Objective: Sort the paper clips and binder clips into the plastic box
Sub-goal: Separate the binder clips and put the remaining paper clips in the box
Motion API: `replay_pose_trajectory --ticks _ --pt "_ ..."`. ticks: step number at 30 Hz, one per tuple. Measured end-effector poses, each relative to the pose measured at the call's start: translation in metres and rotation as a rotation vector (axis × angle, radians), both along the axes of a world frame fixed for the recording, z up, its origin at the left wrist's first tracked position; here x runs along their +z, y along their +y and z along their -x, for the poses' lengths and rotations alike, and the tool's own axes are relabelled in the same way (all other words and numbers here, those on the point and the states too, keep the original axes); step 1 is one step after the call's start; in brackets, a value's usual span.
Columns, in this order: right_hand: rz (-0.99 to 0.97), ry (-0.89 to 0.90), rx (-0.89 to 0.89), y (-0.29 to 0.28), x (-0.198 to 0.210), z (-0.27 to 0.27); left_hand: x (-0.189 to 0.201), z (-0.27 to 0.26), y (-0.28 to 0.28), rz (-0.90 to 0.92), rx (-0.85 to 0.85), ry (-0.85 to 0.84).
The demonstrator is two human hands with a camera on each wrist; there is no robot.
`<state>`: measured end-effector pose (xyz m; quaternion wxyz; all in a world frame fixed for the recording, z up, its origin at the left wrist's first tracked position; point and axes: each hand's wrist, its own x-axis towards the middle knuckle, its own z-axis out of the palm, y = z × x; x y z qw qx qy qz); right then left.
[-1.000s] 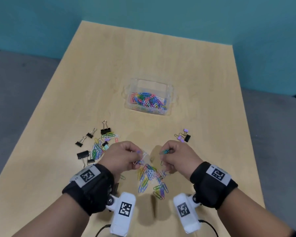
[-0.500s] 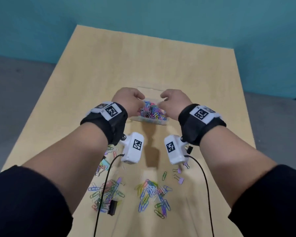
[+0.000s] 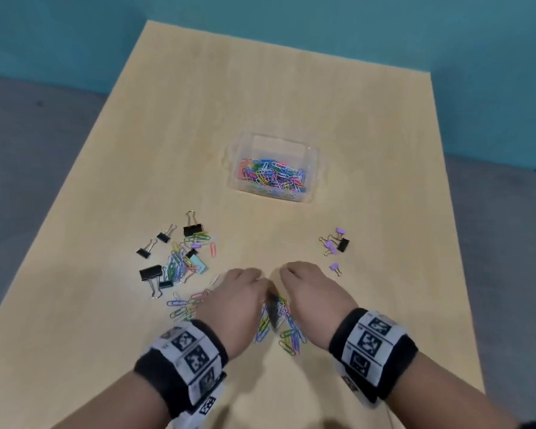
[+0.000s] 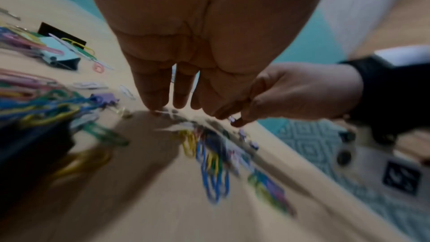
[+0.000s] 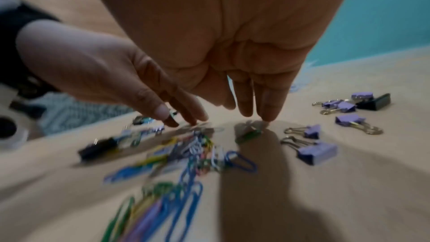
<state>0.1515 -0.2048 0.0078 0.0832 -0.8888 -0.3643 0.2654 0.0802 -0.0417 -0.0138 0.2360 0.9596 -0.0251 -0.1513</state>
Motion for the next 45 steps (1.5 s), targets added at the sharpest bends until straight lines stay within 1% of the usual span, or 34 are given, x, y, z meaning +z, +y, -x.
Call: replay_pose_trajectory --ticks 2,3,6,8,10,12,13,15,16,18,21,25,28,31,35,39,41,45 --pt "0.050 -0.110 0.097 -0.007 -0.008 0.014 -0.011 0.012 -0.008 -0.077 -0.070 -0.027" --pt "0.072 -0.144 0.113 -0.010 -0.011 0.020 -0.017 0.015 -0.010 -0.107 -0.117 -0.046" --pt "0.120 -0.193 0.078 -0.019 -0.013 0.040 -0.028 0.021 -0.013 -0.188 -0.258 -0.067" --pt "0.130 -0.176 0.058 -0.026 -0.015 0.055 -0.029 0.025 -0.012 -0.199 -0.275 -0.081" --pt "0.110 -0.140 0.056 -0.035 -0.020 0.069 -0.026 0.034 -0.010 -0.157 -0.245 -0.085" --pt "0.026 -0.107 0.060 -0.046 -0.025 0.078 -0.021 0.043 -0.009 -0.083 -0.166 -0.092" --pt "-0.031 -0.088 0.025 -0.050 -0.024 0.080 -0.018 0.046 -0.009 -0.050 -0.116 -0.085" --pt "-0.112 -0.062 -0.106 -0.058 -0.021 0.082 -0.011 0.049 -0.009 -0.036 -0.023 0.000" --pt "-0.118 -0.052 -0.162 -0.059 -0.019 0.083 -0.008 0.050 -0.010 -0.040 0.018 0.049" --pt "-0.066 -0.026 -0.207 -0.057 -0.018 0.085 -0.007 0.048 -0.016 -0.074 0.044 0.080" --pt "-0.033 -0.017 -0.244 -0.042 -0.024 0.084 -0.009 0.039 -0.026 -0.085 0.062 0.057" --pt "-0.097 -0.015 -0.337 -0.020 -0.030 0.072 -0.016 0.028 -0.032 -0.020 0.139 0.031" --pt "-0.117 0.011 -0.346 -0.009 -0.030 0.061 -0.021 0.021 -0.033 0.022 0.199 0.003" --pt "-0.119 0.045 -0.351 -0.005 -0.030 0.049 -0.024 0.016 -0.033 0.018 0.250 0.000" --pt "-0.071 0.075 -0.352 -0.003 -0.027 0.039 -0.024 0.012 -0.032 0.022 0.271 -0.001" --pt "-0.055 0.107 -0.371 -0.005 -0.023 0.032 -0.024 0.007 -0.029 0.036 0.288 0.036" --pt "-0.066 0.120 -0.383 -0.006 -0.023 0.029 -0.023 0.004 -0.029 0.034 0.267 0.051" --pt "-0.098 0.168 -0.413 -0.010 -0.022 0.022 -0.021 -0.001 -0.031 -0.032 0.181 0.056"
